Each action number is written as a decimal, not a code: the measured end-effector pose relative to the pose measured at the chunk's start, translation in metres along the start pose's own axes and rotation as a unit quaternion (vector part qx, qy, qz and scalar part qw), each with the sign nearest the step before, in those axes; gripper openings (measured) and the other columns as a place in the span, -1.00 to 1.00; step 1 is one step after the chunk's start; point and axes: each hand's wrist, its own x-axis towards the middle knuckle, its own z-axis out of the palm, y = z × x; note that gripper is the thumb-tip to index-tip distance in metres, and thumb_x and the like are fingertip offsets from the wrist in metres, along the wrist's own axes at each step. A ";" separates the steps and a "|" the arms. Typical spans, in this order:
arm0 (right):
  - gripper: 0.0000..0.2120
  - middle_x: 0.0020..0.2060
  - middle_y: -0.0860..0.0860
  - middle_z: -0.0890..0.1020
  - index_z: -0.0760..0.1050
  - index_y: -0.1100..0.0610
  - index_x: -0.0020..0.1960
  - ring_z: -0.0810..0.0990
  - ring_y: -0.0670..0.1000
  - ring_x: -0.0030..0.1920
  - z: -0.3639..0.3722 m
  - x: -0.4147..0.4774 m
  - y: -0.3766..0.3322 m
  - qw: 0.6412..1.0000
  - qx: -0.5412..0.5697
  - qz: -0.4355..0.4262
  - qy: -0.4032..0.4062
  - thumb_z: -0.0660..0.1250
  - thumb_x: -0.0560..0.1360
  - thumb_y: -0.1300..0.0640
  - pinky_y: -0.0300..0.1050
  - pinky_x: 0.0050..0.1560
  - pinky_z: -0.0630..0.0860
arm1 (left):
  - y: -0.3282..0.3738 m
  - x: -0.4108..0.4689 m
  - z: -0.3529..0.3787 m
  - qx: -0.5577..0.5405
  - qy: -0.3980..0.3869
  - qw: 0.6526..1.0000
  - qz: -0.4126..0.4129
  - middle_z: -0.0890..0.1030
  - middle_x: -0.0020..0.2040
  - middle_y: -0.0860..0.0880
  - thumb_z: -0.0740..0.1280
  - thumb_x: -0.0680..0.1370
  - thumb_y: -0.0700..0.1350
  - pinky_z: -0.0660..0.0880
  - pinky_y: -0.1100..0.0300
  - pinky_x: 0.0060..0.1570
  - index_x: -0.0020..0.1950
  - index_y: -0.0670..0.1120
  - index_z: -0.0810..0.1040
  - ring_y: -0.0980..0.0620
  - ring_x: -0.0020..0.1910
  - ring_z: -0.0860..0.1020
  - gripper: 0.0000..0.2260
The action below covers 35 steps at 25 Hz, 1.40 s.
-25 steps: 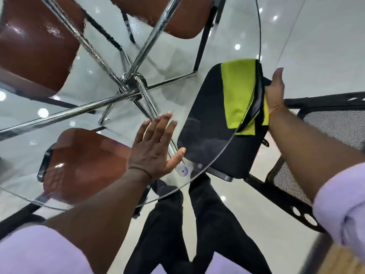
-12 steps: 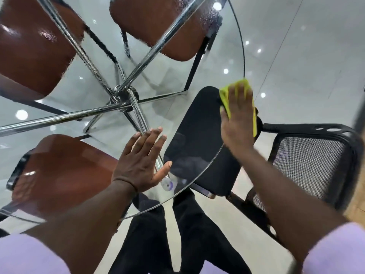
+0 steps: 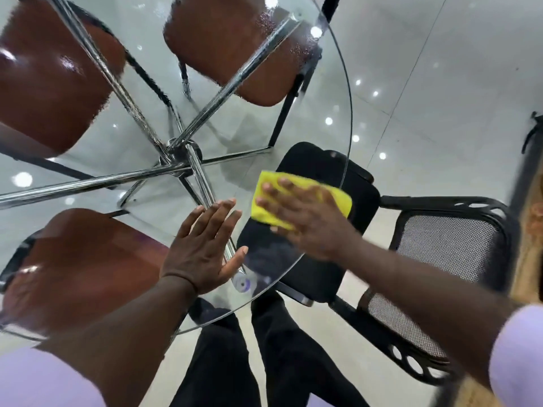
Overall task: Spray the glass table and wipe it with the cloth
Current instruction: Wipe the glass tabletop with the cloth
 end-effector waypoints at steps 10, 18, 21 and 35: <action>-0.39 0.75 -0.22 -0.07 -0.08 -0.40 0.69 0.06 0.20 0.72 -0.014 0.056 0.031 0.922 0.055 0.384 0.004 -0.05 0.67 -0.41 0.45 0.49 0.29 | -0.002 0.001 0.000 0.000 0.003 1.000 0.013 0.27 0.65 -0.08 0.18 0.60 0.26 0.16 -0.11 0.59 0.58 -0.09 0.36 -0.11 0.60 0.29 -0.35; -0.35 0.72 -0.28 0.08 0.14 -0.36 0.68 0.08 0.26 0.70 0.008 -0.064 -0.126 0.957 0.108 0.269 -0.029 0.20 0.62 -0.24 0.32 0.23 0.65 | 0.001 -0.015 -0.014 -0.079 -0.022 0.996 0.040 0.32 0.59 -0.15 0.19 0.59 0.23 0.18 -0.10 0.56 0.54 -0.11 0.35 -0.21 0.52 0.29 -0.38; -0.25 0.70 -0.35 0.08 0.19 -0.40 0.65 0.22 0.20 0.58 -0.014 -0.094 -0.157 0.936 0.162 0.295 -0.102 0.40 0.57 -0.04 0.15 0.26 0.63 | 0.021 -0.066 -0.020 -0.068 -0.088 0.985 0.129 0.33 0.58 -0.15 0.17 0.58 0.29 0.24 -0.09 0.55 0.55 -0.09 0.35 -0.20 0.53 0.32 -0.35; -0.45 -0.09 -0.03 0.76 0.72 -0.24 0.14 0.63 -0.09 -0.24 -0.251 -0.445 -0.178 0.695 0.427 0.547 0.191 0.48 0.15 0.01 -0.20 -0.22 0.50 | 0.239 -0.083 -0.242 0.029 0.000 0.917 0.398 0.65 0.21 0.07 0.28 0.59 0.26 0.41 0.12 0.32 0.33 0.04 0.57 0.04 0.25 0.56 -0.57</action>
